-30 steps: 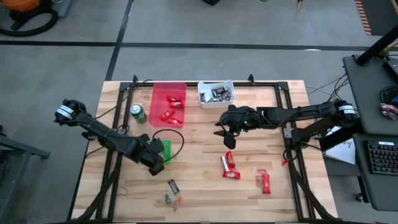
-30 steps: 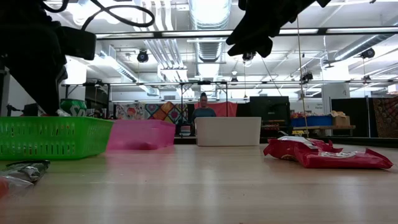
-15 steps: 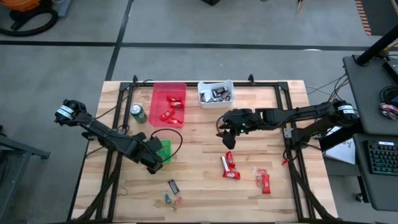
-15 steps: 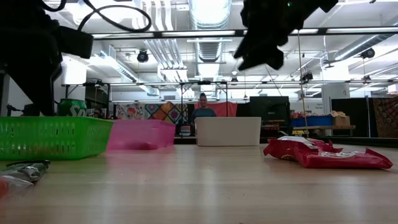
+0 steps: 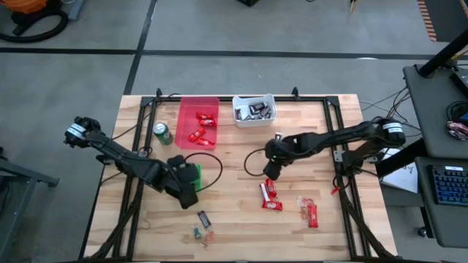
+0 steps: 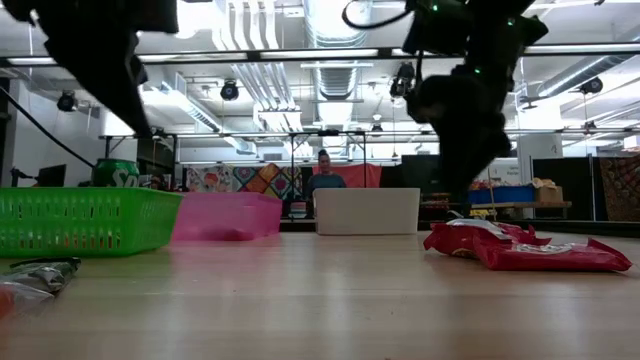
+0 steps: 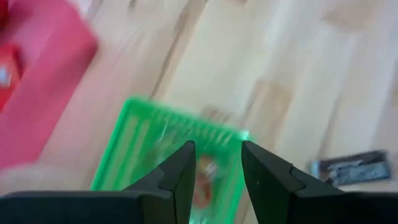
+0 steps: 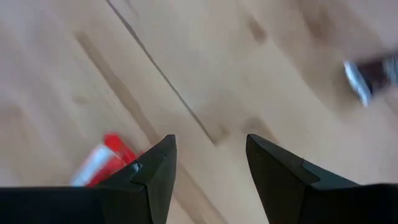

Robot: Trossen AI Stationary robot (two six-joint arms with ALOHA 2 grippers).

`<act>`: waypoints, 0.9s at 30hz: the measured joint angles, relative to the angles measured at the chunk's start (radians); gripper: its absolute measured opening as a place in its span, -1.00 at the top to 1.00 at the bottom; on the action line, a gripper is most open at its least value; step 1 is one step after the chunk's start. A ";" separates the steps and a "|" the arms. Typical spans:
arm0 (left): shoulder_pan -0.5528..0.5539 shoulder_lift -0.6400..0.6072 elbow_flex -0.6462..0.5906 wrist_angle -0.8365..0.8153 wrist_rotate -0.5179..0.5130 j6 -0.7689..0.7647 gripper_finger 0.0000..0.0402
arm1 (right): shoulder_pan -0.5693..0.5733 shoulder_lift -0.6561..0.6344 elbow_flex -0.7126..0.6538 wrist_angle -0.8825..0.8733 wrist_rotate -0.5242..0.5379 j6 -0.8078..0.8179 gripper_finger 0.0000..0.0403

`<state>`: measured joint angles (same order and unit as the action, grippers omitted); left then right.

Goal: Organize candy in baskets
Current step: Put the orange gummy into the green bin

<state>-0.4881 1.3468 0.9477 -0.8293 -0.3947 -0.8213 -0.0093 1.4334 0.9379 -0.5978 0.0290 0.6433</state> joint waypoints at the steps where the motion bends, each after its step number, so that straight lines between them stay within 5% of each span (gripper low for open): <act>1: -0.001 0.000 0.001 0.026 -0.011 0.025 0.43 | 0.003 0.005 0.000 -0.024 -0.005 0.016 0.07; 6: -0.002 0.000 -0.006 0.146 -0.053 0.119 0.43 | 0.025 0.007 0.000 -0.147 -0.019 0.083 0.07; 11: -0.002 0.000 -0.006 0.190 -0.117 0.167 0.43 | 0.080 -0.004 0.004 -0.246 -0.143 0.170 0.07; 20: -0.001 0.000 -0.007 0.209 -0.226 0.227 0.44 | 0.297 -0.005 0.004 -0.334 -0.293 0.452 0.07; 27: -0.001 0.000 -0.008 0.257 -0.253 0.332 0.44 | 0.457 -0.005 0.004 -0.343 -0.302 0.565 0.07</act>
<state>-0.4889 1.3468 0.9401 -0.5722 -0.6479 -0.4893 0.4477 1.4288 0.9421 -0.9407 -0.2726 1.2083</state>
